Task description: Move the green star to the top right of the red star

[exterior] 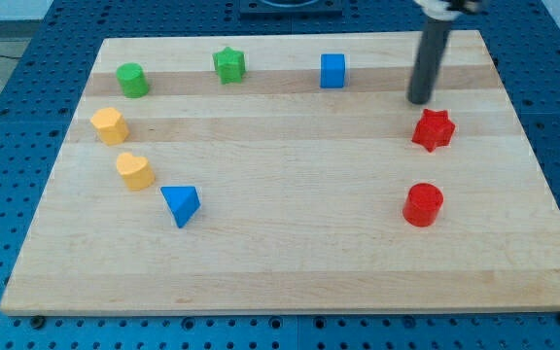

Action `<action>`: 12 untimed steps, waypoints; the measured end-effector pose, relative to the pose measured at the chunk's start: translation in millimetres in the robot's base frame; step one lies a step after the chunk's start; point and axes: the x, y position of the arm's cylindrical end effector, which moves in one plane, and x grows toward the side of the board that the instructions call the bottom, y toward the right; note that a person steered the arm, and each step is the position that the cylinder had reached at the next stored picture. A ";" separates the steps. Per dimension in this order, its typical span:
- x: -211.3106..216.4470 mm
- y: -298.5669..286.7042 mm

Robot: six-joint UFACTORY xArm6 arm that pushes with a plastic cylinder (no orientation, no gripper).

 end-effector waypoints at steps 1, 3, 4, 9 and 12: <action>71.2 -2.7; 55.2 -7.6; -19.2 -55.2; -72.4 -257.7; -23.4 -218.6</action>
